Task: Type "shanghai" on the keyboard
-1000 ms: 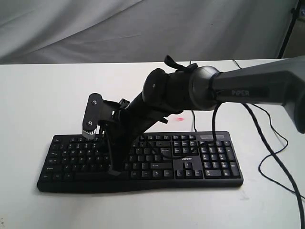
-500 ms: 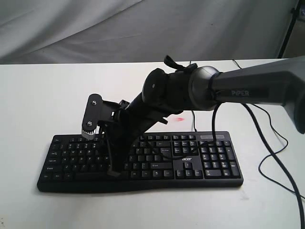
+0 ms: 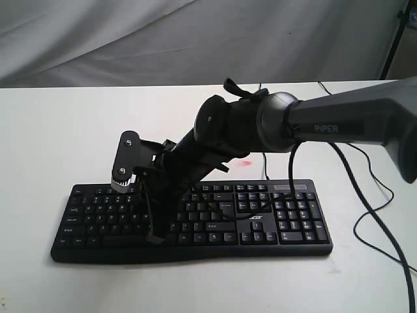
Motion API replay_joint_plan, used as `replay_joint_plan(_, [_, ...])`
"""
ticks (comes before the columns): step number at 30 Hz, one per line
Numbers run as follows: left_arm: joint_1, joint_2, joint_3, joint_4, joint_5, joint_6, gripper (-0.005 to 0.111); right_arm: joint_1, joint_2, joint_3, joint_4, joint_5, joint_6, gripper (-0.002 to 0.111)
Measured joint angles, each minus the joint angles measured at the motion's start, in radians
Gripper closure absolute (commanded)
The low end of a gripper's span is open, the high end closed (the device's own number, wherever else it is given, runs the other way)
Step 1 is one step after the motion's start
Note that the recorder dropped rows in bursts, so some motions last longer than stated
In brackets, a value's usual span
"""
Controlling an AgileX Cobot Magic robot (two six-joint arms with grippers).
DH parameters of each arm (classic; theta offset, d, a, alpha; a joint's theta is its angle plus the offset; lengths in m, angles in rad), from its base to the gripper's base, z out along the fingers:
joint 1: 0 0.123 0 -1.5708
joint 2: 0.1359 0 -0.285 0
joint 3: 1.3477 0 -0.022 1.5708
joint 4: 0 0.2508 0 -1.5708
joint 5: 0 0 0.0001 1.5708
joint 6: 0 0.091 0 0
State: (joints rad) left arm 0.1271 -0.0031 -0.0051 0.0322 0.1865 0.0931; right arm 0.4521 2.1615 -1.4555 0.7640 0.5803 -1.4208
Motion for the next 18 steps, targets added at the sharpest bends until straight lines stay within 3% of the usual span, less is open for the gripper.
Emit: replay_joint_plan(18, [0.0,0.0,0.0,0.0,0.0,0.0,0.106,0.0,0.021,0.0,0.016,-0.004,-0.015,0.108])
